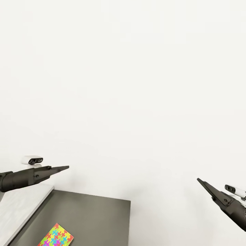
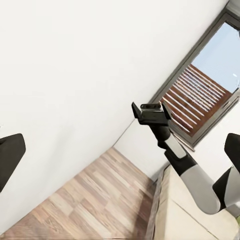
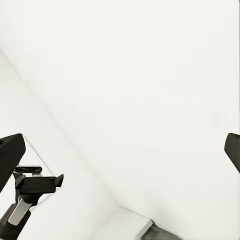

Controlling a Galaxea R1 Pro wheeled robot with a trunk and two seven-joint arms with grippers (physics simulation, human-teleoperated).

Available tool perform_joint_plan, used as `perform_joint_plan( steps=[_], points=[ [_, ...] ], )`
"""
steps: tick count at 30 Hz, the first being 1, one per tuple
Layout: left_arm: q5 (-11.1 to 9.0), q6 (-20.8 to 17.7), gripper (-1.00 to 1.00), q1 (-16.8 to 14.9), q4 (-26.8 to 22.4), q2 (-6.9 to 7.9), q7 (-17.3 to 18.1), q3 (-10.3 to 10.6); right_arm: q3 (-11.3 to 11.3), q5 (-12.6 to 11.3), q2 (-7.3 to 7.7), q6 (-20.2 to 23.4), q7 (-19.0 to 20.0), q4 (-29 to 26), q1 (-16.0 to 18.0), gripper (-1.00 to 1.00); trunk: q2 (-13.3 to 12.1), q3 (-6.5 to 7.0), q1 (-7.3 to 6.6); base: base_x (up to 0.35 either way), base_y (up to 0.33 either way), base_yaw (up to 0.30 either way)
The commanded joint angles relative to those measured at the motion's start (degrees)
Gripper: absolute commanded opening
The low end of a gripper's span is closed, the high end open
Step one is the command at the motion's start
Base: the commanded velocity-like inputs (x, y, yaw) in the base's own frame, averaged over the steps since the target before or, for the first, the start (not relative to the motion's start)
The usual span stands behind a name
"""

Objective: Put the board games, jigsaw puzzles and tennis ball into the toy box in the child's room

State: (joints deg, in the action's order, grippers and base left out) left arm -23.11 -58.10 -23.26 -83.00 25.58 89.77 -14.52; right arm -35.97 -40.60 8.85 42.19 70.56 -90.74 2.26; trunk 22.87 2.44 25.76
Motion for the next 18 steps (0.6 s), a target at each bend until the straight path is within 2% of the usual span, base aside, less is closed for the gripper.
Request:
perform_joint_plan(
  steps=[1,5,6,9,11,13,16,18],
  points=[
    [0.54,-0.61,1.0,-0.04,0.01,0.01,0.23,-0.01,0.11,-0.21,-0.01,0.45,-0.3,0.0,0.02,1.0,0.04,-0.04,0.02,0.0,0.0,0.004],
    [4.28,-0.69,1.0,-0.2,0.05,-0.15,0.23,-0.1,1.57,-0.21,0.1,0.5,-2.65,-0.03,-0.02,1.0,0.04,-0.22,0.02,0.0,0.0,0.033],
    [5.91,-0.74,1.0,-0.27,0.07,-0.21,0.23,-0.12,2.3,-0.23,0.31,0.53,-3.58,-0.04,-0.04,1.0,0.04,-0.29,0.02,0.0,0.0,0.054],
    [9.14,-0.82,1.0,-0.45,0.1,-0.29,0.23,-0.15,3.6,-0.25,0.59,1.01,-5.15,-0.04,-0.05,1.0,0.04,-0.53,0.02,0.0,0.0,0.039],
    [12.48,-0.87,1.0,-0.61,0.11,-0.33,0.23,-0.15,4.24,-0.26,0.73,2.23,-6.42,0.0,0.04,1.0,0.04,-0.71,0.02,0.0,0.0,0.015],
    [14.31,-0.91,1.0,-0.66,0.11,-0.37,0.23,-0.17,4.41,-0.26,0.78,2.87,-7.03,0.07,0.13,1.0,0.04,-0.89,0.02,0.0,0.0,0.009],
    [20.89,-1.23,1.0,-0.82,0.11,-0.42,0.23,-0.19,4.64,-0.26,0.97,4.4,-8.73,0.22,0.36,1.0,0.04,-1.17,0.02,0.0,0.0,0.003],
    [23.21,-1.36,1.0,-0.86,0.11,-0.43,0.23,-0.18,4.62,-0.27,1.01,4.94,-9.06,0.25,0.42,1.0,0.04,-1.35,0.02,0.0,0.0,0.001]
  ],
)
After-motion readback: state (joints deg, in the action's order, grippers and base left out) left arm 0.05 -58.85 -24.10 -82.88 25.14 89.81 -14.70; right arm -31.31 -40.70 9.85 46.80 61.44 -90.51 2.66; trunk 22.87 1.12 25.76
